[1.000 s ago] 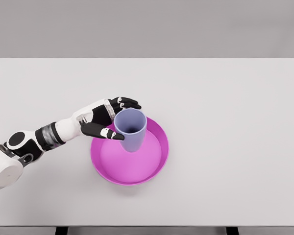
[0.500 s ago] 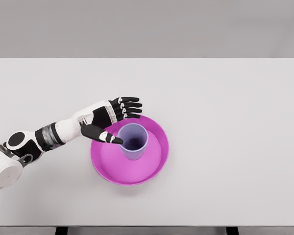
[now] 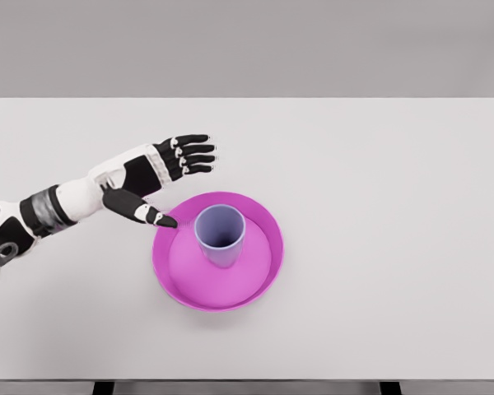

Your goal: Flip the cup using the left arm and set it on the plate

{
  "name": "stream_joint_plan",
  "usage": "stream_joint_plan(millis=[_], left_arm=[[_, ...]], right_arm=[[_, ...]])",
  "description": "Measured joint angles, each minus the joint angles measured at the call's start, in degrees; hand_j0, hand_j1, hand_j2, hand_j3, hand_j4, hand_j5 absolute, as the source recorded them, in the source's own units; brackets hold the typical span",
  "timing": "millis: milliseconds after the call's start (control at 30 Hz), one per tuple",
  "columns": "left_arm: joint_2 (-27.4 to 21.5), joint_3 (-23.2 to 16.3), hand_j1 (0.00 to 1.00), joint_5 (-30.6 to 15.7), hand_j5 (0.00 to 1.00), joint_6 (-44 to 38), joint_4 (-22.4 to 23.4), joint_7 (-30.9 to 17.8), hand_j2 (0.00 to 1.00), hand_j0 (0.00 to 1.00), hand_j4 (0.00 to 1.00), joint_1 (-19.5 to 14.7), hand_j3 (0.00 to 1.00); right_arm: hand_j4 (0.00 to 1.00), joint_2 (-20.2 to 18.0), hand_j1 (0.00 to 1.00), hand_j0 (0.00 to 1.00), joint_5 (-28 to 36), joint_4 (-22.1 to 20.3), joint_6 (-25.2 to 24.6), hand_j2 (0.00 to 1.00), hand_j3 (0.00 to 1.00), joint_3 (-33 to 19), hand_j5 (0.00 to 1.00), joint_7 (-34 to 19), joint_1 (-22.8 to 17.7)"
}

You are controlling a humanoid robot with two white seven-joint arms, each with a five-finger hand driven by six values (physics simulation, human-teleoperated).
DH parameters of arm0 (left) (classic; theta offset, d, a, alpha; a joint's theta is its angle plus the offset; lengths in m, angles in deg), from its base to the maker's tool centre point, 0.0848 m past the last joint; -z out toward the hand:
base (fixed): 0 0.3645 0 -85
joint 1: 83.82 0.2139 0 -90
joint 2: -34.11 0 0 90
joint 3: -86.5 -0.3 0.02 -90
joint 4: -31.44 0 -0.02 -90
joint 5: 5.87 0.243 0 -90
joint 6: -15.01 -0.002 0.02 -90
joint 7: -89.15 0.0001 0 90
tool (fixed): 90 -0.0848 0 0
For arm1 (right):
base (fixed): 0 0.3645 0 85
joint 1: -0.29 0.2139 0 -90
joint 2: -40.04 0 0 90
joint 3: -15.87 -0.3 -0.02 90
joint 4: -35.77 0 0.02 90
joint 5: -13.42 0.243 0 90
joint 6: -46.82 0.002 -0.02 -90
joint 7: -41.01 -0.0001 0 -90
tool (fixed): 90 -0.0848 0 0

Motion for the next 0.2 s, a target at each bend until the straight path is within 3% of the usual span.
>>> stream_joint_plan(millis=[200], left_arm=[[-12.9, 3.2, 1.00, 0.1, 1.00, -0.1, -4.2, 0.0, 1.00, 1.00, 1.00, 0.2, 1.00]], right_arm=[[1.00, 0.0, 1.00, 1.00, 0.0, 0.0, 0.0, 1.00, 1.00, 0.0, 1.00, 0.0, 0.0]])
